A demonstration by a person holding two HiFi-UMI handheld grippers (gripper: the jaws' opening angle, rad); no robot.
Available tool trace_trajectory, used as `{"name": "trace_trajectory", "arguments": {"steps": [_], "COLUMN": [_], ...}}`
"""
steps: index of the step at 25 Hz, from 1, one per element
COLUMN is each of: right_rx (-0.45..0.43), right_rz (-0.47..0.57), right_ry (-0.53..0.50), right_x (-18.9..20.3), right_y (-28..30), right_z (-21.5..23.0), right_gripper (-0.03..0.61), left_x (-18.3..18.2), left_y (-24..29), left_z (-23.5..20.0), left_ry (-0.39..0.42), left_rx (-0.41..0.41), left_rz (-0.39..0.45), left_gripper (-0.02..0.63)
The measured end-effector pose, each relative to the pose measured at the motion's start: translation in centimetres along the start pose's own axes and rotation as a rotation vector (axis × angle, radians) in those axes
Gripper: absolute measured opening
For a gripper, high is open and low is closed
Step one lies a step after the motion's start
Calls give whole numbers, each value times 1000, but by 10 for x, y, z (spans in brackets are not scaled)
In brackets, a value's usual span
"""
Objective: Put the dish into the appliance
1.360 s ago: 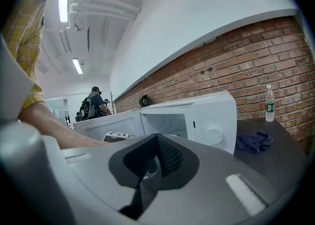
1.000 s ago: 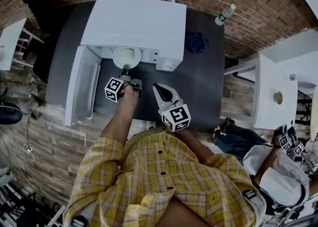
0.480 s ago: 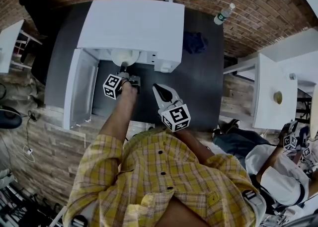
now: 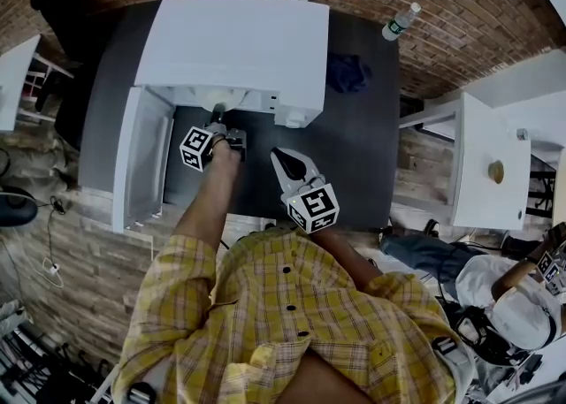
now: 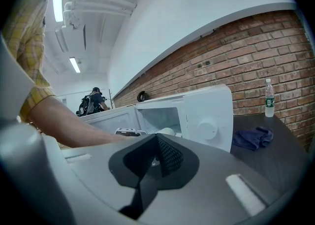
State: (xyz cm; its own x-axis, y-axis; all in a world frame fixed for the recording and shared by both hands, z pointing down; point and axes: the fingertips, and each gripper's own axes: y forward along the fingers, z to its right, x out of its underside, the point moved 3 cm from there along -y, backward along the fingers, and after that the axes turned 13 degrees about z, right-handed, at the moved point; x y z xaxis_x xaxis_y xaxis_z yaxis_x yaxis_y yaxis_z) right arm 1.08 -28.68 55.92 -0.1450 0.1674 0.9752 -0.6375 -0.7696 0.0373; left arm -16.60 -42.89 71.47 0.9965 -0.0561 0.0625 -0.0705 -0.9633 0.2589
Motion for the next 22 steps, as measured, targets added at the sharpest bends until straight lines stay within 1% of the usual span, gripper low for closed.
{"name": "trace_trajectory", "arguments": {"steps": [10,14,17,22], "right_rx": [10,7,4,6], "right_rz": [3,4,8,20], "right_ry": [5,8,5,6], "right_x": [0,-1,-1,-3], "right_y": [-1,-1,-2,-4], "right_z": [3,1,-1,-6], "right_gripper": [-3,-3,-2,-3], "left_x": [0,0,-1,-6], "left_y": [4,0,-3,-13], "left_z": [0,-2,-1,4], "left_ry": [3,0,2,-25], "left_rx": [8,1,10,33], "left_rz": [-10,-16,-26,-17], "left_gripper": [22,80,95,102]}}
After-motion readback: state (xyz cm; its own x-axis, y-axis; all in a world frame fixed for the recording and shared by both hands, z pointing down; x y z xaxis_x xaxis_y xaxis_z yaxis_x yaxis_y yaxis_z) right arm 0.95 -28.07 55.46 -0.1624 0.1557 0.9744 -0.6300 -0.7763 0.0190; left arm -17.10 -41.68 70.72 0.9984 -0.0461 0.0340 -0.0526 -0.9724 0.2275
